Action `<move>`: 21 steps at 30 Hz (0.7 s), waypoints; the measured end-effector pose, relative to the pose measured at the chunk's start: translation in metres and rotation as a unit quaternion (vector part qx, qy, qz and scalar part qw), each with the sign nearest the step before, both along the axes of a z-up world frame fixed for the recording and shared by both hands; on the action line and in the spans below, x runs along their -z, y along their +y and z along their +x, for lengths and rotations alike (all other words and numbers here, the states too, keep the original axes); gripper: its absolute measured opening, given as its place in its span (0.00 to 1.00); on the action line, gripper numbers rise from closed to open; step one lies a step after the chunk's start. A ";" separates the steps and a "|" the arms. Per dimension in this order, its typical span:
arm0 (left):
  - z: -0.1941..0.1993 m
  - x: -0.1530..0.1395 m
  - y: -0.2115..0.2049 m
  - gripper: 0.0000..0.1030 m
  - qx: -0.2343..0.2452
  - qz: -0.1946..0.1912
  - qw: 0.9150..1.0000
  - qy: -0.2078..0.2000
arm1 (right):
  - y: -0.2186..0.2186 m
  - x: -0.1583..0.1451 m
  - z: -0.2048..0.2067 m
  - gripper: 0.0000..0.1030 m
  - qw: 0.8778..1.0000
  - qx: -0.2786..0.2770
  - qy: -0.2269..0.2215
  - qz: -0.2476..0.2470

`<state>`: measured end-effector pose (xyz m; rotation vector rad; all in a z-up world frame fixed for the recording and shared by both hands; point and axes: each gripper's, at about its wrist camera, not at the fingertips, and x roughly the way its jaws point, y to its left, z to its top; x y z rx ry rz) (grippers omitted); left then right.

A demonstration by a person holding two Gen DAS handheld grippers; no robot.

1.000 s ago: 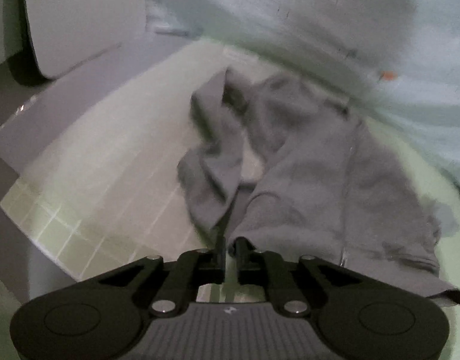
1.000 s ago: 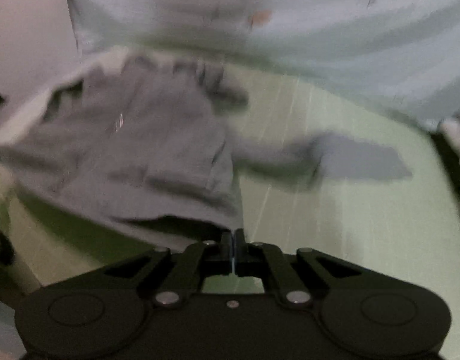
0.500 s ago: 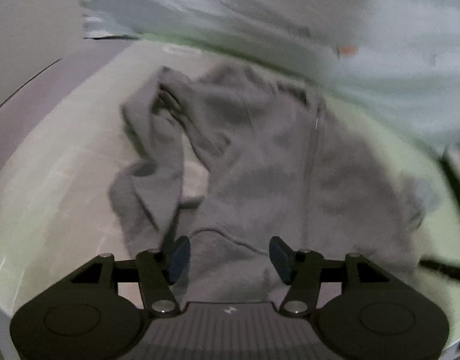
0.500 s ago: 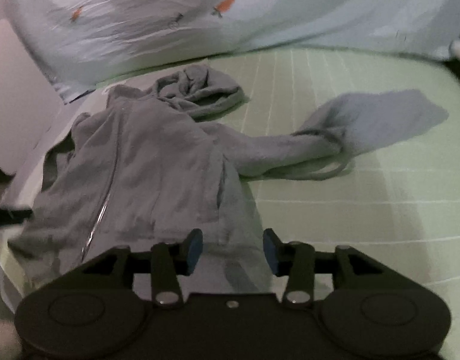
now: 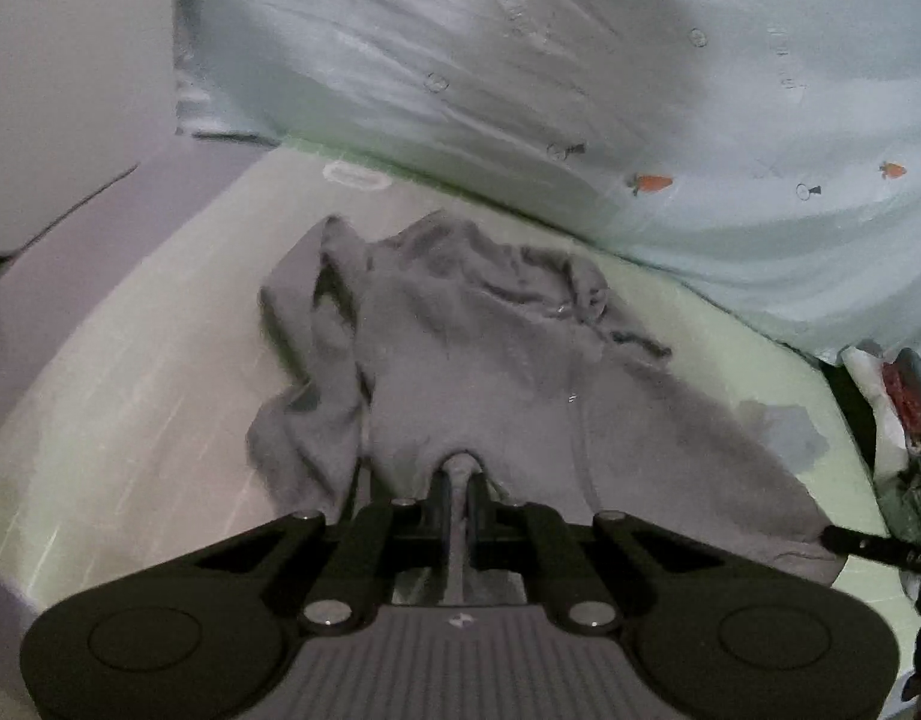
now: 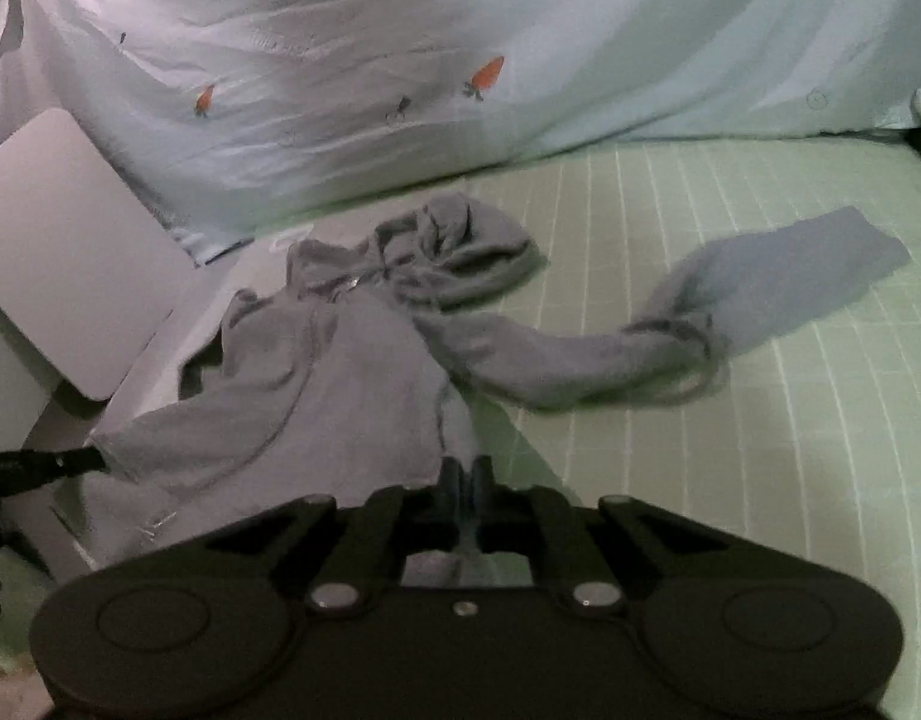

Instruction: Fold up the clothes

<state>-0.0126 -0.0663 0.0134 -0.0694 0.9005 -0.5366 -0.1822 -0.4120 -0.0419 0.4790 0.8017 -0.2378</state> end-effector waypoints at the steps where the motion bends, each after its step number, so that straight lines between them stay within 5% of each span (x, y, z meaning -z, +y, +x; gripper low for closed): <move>1: -0.001 0.013 -0.003 0.12 -0.006 0.030 0.999 0.008 | 0.003 0.004 -0.003 0.07 1.000 -0.002 0.010 0.000; 4: 0.000 0.046 -0.015 0.14 -0.016 0.111 0.993 0.045 | 0.008 0.035 0.006 0.14 0.997 0.005 0.074 0.012; 6: 0.001 0.065 -0.024 0.21 -0.020 0.158 0.985 0.069 | 0.007 0.026 0.003 0.35 0.999 0.011 0.053 -0.001; 7: -0.001 0.060 -0.026 0.27 -0.016 0.148 0.987 0.054 | 0.005 0.019 0.000 0.56 0.999 0.020 0.040 -0.015; 9: -0.005 0.048 -0.033 0.60 -0.009 0.132 0.991 0.022 | -0.003 0.013 -0.004 0.69 0.998 0.038 0.028 -0.034; 14: 0.008 0.045 -0.067 0.73 0.006 0.148 0.989 0.005 | -0.037 0.013 -0.004 1.00 0.996 0.075 0.023 -0.032; 21: 0.046 0.068 -0.126 0.81 0.018 0.153 0.988 0.031 | -0.081 0.015 0.013 1.00 0.993 0.089 0.024 -0.067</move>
